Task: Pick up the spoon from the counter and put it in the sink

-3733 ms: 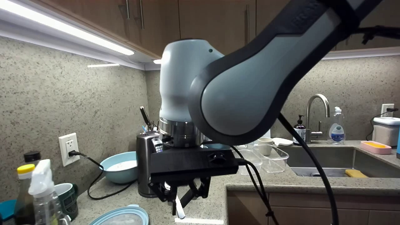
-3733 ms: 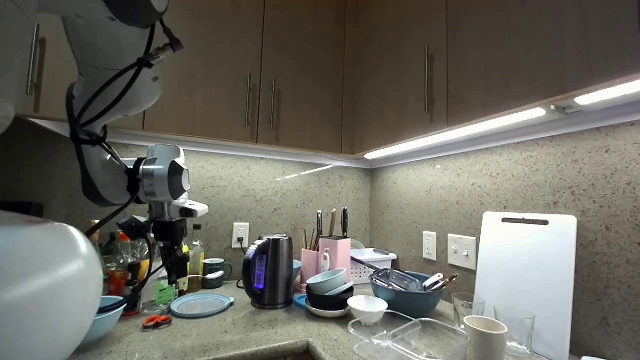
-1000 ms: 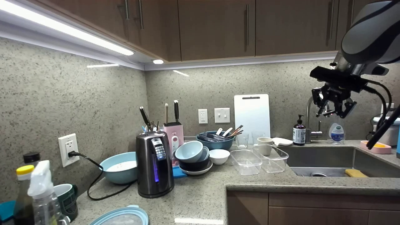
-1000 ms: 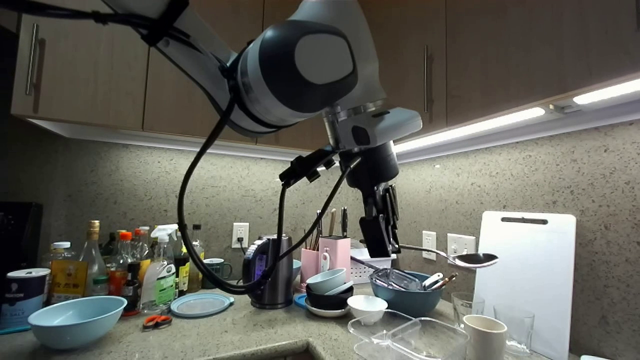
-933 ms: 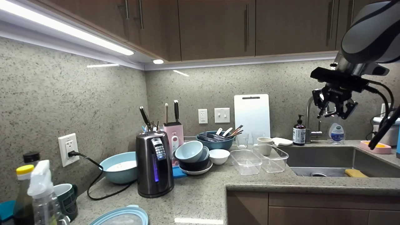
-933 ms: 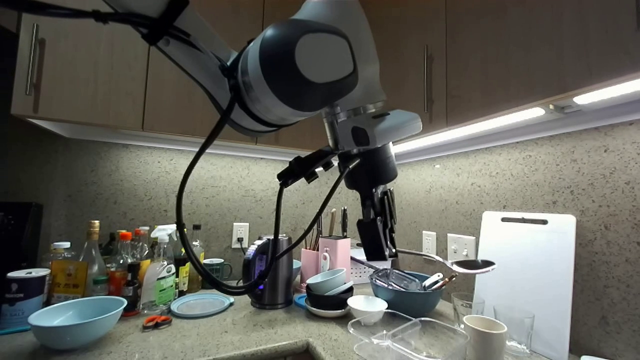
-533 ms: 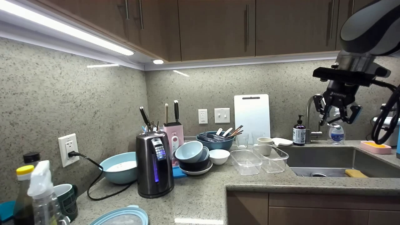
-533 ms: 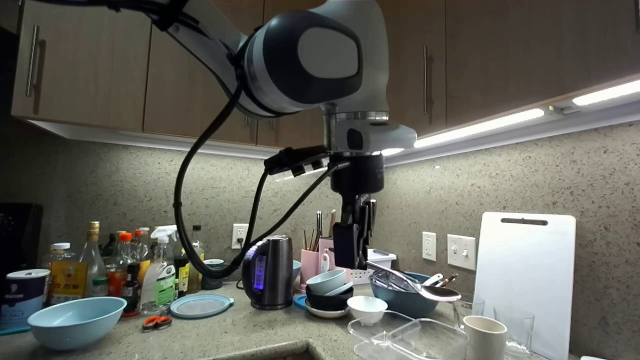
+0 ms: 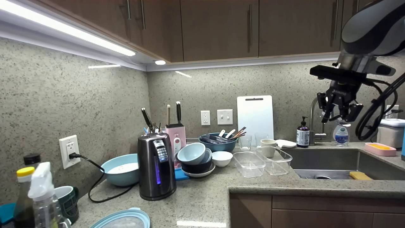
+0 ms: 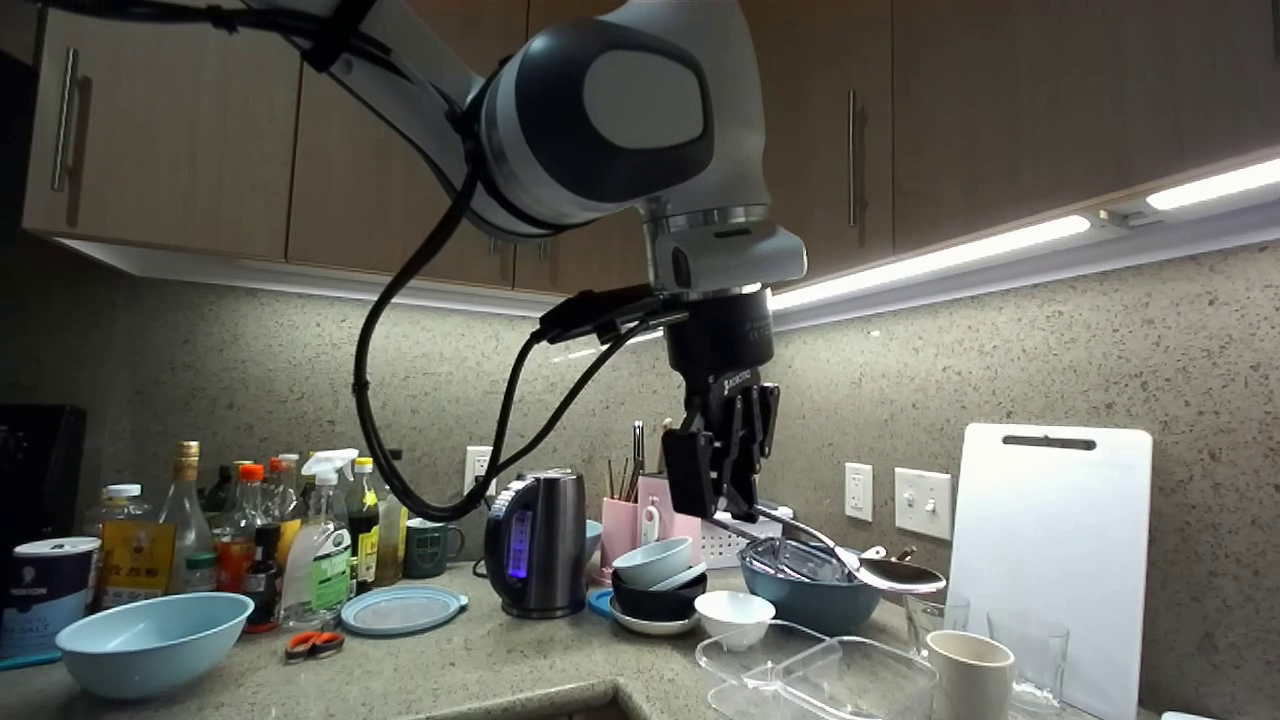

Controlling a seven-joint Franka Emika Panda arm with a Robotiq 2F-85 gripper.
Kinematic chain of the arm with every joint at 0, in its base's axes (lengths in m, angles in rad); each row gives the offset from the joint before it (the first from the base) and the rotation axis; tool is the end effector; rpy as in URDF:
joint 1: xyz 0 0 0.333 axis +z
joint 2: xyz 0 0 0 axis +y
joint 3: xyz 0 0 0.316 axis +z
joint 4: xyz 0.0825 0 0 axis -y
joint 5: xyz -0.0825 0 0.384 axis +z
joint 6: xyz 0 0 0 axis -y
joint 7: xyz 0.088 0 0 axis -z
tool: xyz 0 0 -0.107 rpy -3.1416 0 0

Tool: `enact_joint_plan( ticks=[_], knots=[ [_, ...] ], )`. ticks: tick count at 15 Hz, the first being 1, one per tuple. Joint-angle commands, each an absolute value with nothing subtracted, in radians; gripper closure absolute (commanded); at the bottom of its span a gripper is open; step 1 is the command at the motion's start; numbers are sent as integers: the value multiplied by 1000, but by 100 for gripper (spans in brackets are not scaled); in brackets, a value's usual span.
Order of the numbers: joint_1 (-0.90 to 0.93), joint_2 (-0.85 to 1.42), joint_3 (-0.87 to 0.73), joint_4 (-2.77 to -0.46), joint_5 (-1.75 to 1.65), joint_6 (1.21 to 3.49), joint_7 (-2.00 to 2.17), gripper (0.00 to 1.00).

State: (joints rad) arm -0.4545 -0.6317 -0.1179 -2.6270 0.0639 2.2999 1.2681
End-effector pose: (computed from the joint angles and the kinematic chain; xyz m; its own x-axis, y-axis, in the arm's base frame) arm 0.3198 -0.2061 0.4766 -0.2833 -0.9584 -0.0345 -0.9065 0.2794 -0.3165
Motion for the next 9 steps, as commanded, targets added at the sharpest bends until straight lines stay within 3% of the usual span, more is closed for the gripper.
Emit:
enact_joint_plan(
  ticks=[1, 5, 6, 9],
  knots=[
    [-455, -632, -119, -2625, 63, 2298, 1269, 84],
    [-455, -632, -119, -2626, 63, 2299, 1270, 84],
    [-455, -632, -119, -2626, 63, 2299, 1270, 96],
    [-442, -553, -184, -2574, 65, 2316, 1145, 96]
  ],
)
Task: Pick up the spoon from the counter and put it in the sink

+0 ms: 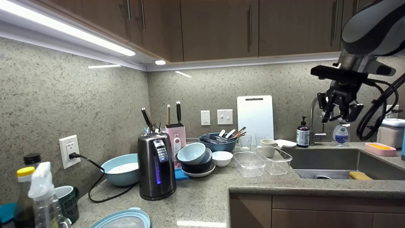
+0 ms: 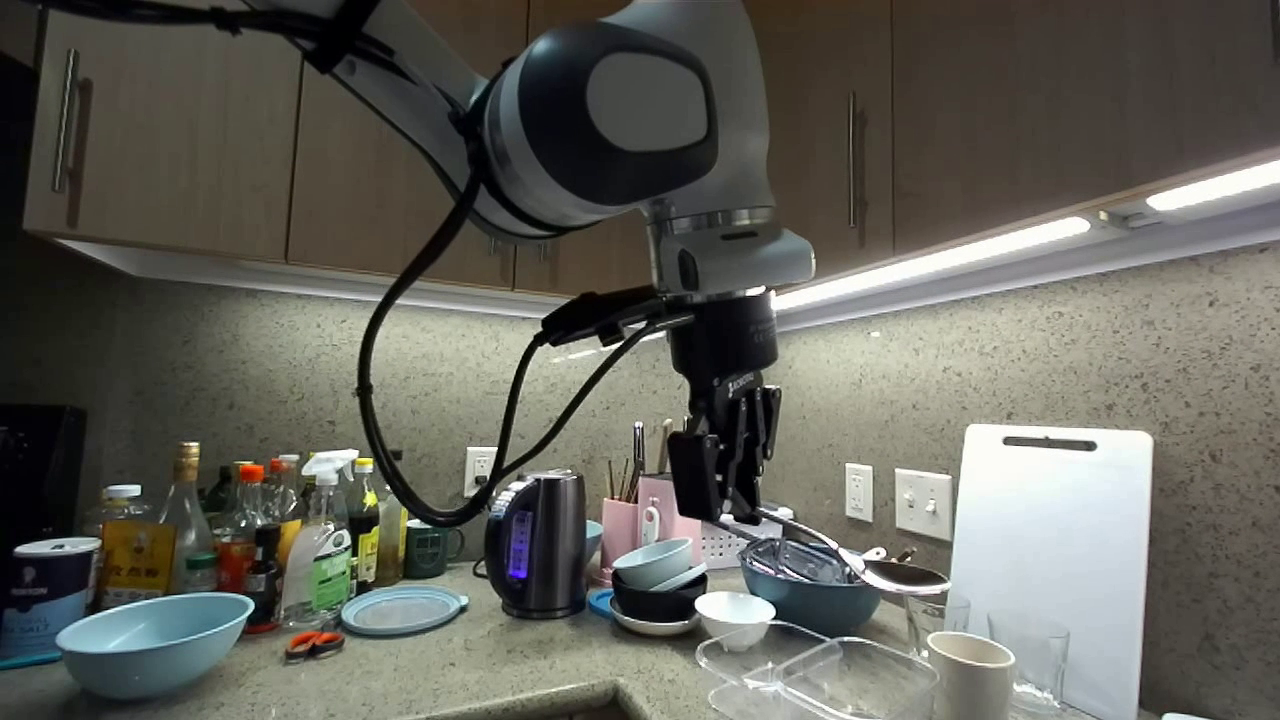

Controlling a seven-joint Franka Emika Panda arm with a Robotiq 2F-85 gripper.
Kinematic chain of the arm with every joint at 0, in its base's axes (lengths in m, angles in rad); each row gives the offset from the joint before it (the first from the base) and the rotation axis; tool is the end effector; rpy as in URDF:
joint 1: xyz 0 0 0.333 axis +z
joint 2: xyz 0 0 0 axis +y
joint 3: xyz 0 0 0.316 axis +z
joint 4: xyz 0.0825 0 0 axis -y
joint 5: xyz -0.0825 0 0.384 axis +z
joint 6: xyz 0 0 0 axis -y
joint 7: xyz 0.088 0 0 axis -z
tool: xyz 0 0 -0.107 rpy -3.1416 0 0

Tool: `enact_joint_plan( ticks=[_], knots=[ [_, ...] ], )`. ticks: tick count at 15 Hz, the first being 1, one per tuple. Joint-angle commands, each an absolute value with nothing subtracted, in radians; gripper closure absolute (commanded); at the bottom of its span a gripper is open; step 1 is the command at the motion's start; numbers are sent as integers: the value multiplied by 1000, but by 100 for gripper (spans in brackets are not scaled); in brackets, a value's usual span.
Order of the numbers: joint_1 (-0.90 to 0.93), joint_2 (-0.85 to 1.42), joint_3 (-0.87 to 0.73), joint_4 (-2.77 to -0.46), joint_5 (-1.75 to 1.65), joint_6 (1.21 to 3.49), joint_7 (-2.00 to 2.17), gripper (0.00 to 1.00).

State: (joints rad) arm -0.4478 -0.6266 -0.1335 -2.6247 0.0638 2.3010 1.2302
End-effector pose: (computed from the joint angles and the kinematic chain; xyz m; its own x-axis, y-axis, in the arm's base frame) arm 0.3190 -0.2099 0.4755 -0.2547 -0.9665 -0.0314 -0.9144 0.2513 -0.3175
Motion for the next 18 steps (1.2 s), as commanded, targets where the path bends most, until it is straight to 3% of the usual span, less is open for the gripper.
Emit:
enact_joint_plan(
  ticks=[1, 5, 6, 7, 12, 13, 18],
  knots=[
    [-437, -509, -223, -2543, 75, 2322, 1087, 96],
    [-452, -337, -316, -2434, 139, 2414, 1056, 96],
    [-463, -436, -280, -2496, 91, 2371, 1071, 96],
    [-463, -403, -292, -2478, 93, 2378, 1070, 84],
    [-462, -408, -277, -2475, 91, 2375, 1072, 84],
    [-439, -381, -290, -2442, 111, 2365, 1030, 96],
    [-319, -193, -440, -2163, 228, 2252, 693, 96]
  ],
)
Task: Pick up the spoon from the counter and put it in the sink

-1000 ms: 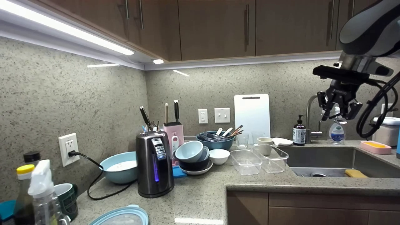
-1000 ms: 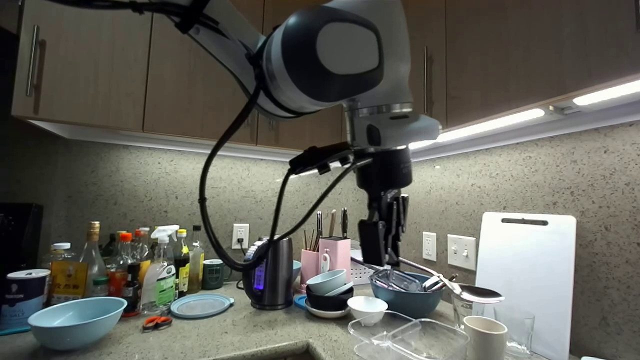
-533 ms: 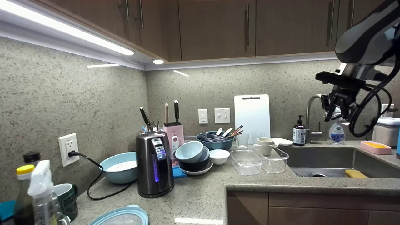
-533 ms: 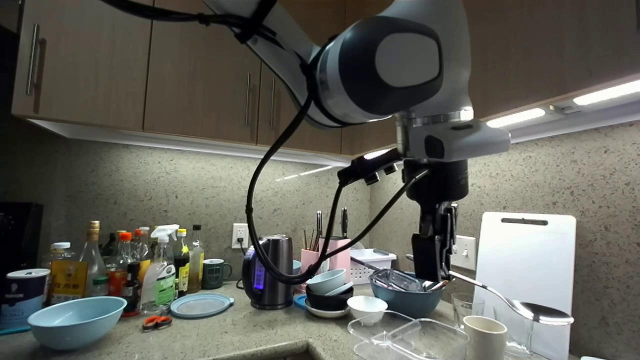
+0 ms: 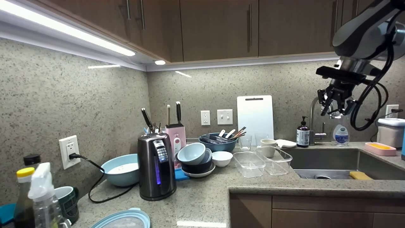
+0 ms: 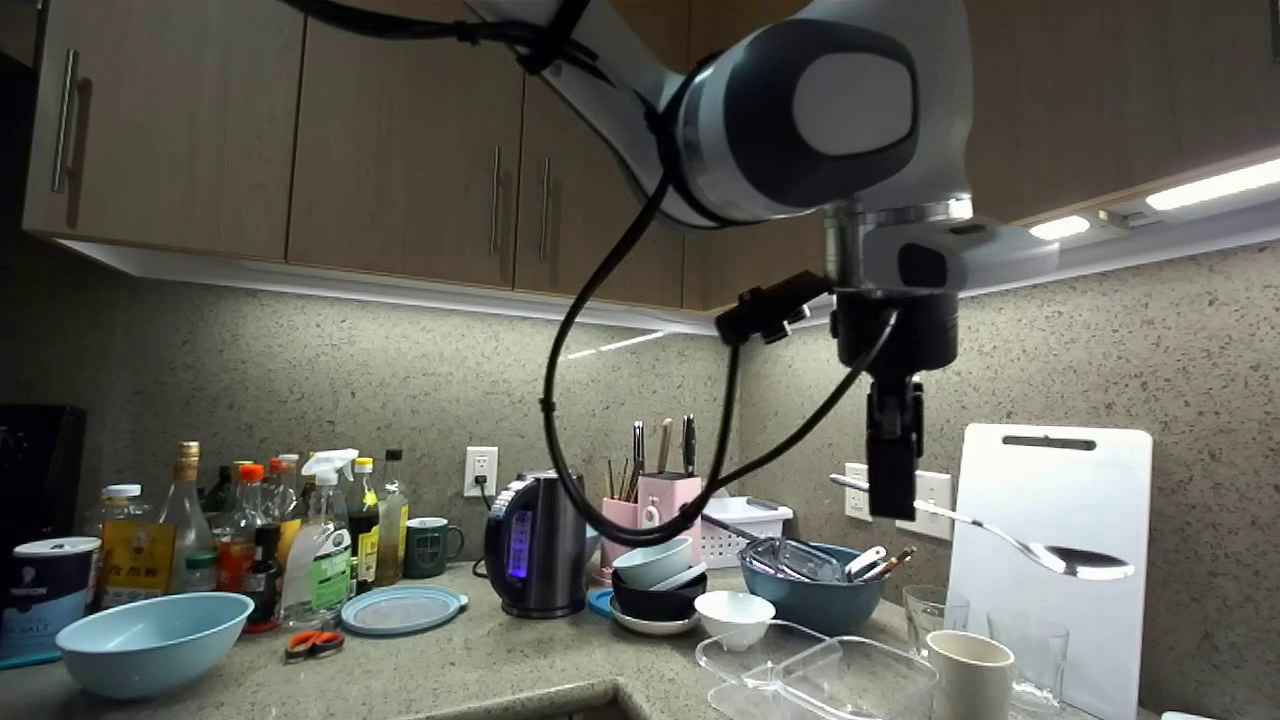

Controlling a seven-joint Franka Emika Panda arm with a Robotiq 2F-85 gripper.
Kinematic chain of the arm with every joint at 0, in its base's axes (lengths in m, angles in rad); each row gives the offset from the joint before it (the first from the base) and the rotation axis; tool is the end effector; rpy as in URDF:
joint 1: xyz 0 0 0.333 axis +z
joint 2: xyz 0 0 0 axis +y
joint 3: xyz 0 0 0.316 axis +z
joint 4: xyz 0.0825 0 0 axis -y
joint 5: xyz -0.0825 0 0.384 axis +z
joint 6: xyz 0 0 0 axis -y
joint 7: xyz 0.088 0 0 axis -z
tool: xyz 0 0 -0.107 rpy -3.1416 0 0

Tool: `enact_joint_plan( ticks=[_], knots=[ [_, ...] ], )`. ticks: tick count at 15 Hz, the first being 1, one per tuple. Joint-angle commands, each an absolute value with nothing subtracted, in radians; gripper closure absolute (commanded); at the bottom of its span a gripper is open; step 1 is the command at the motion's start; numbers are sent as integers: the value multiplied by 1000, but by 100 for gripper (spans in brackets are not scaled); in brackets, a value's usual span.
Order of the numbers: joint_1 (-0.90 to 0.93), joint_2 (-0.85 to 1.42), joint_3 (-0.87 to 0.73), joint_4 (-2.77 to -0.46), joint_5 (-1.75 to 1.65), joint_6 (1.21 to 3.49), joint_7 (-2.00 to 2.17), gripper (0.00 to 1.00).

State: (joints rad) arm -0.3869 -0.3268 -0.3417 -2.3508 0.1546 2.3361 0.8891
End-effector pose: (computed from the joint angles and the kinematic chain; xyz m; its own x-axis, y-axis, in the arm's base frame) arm 0.3527 -0.3221 0.4811 -0.1332 -0.9909 -0.0185 -0.9228 0.1308 -0.3624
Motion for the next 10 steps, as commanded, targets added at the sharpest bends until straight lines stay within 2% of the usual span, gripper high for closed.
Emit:
enact_joint_plan(
  ticks=[1, 3, 5, 6, 9, 10],
  knots=[
    [-310, -150, -471, -2098, 252, 2222, 621, 96],
    [-296, -63, -538, -1967, 324, 2141, 480, 96],
    [-364, 37, -528, -1840, 388, 2057, 433, 96],
    [-366, -69, -487, -1967, 331, 2133, 499, 84],
    [-388, 23, -499, -1858, 358, 2082, 468, 84],
    [-387, 34, -498, -1850, 358, 2081, 468, 96]
  ],
)
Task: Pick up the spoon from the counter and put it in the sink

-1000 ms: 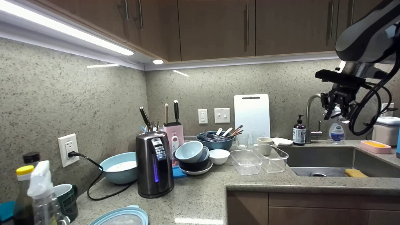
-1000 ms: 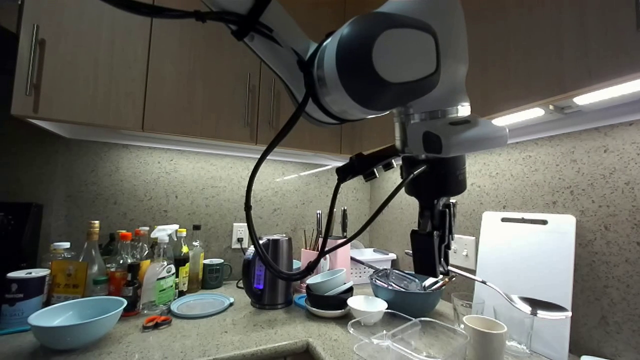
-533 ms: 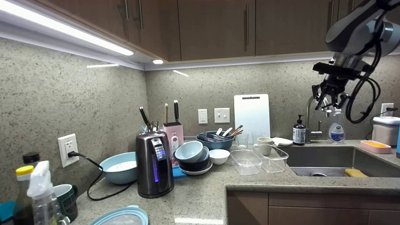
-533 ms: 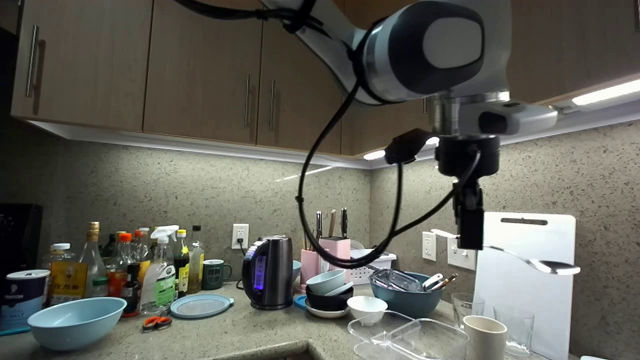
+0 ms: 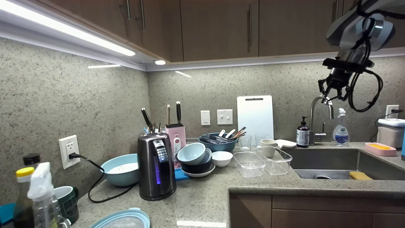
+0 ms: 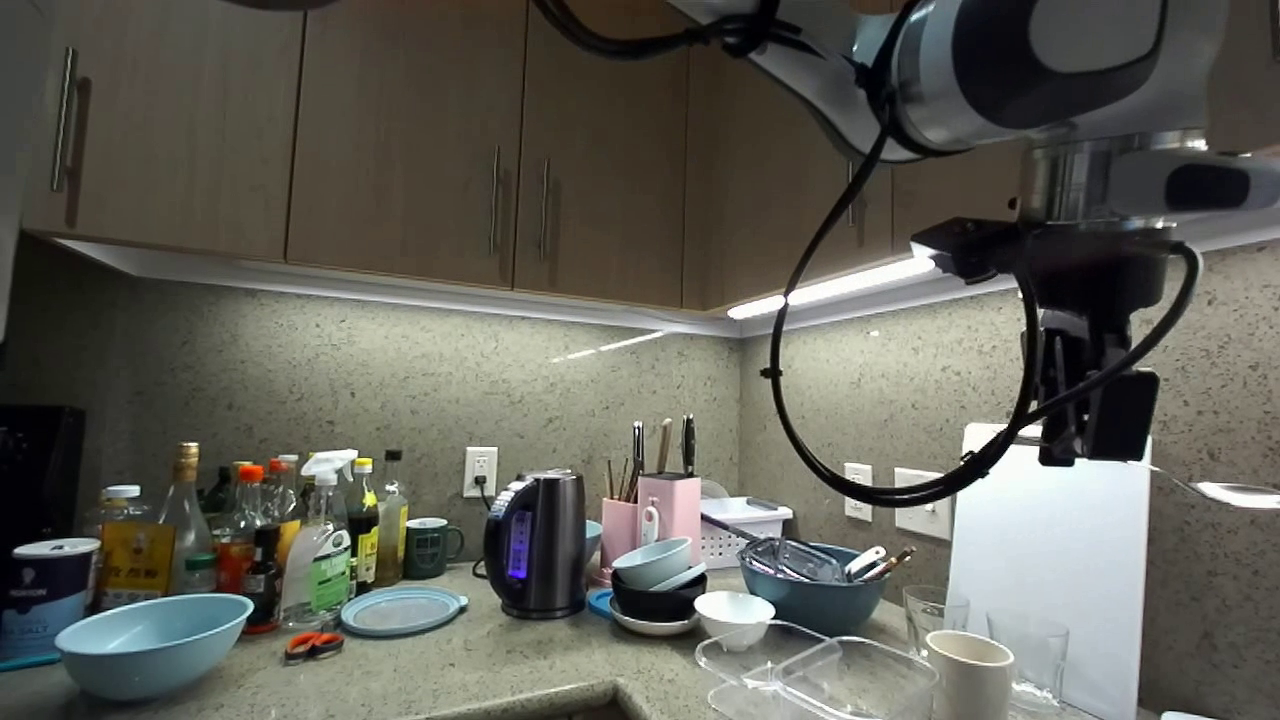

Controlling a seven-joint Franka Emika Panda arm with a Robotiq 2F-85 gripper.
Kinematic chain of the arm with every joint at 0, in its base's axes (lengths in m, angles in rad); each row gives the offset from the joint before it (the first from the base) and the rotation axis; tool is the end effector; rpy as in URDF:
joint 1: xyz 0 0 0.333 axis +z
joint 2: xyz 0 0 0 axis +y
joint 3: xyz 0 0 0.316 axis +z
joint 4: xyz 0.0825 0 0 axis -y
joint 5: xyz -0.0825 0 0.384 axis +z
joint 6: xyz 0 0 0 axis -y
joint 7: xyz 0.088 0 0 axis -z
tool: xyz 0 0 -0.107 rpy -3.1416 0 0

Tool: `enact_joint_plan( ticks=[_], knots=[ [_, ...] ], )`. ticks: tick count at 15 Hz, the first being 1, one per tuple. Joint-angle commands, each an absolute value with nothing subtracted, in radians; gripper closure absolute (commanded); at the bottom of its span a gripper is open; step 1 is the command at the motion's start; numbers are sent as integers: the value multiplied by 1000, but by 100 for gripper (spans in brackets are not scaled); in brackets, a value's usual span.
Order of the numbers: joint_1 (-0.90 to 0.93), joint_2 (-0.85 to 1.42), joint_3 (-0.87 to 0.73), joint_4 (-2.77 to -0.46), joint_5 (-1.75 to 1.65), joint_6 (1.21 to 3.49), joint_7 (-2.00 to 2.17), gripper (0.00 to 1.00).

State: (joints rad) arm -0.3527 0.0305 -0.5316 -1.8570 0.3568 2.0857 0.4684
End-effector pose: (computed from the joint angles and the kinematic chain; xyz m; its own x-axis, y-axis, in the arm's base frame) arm 0.3899 -0.4436 0.5227 0.0723 -0.9973 0.0119 -0.9293 -0.0717 -0.3622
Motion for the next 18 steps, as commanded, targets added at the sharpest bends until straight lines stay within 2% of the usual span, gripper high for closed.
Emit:
enact_joint_plan(
  ticks=[1, 17, 18],
  knots=[
    [-386, 67, -492, -1830, 360, 2071, 473, 96],
    [-552, 627, -364, -1405, 378, 1858, 452, 96],
    [-526, 585, -371, -1467, 360, 1912, 474, 84]
  ],
)
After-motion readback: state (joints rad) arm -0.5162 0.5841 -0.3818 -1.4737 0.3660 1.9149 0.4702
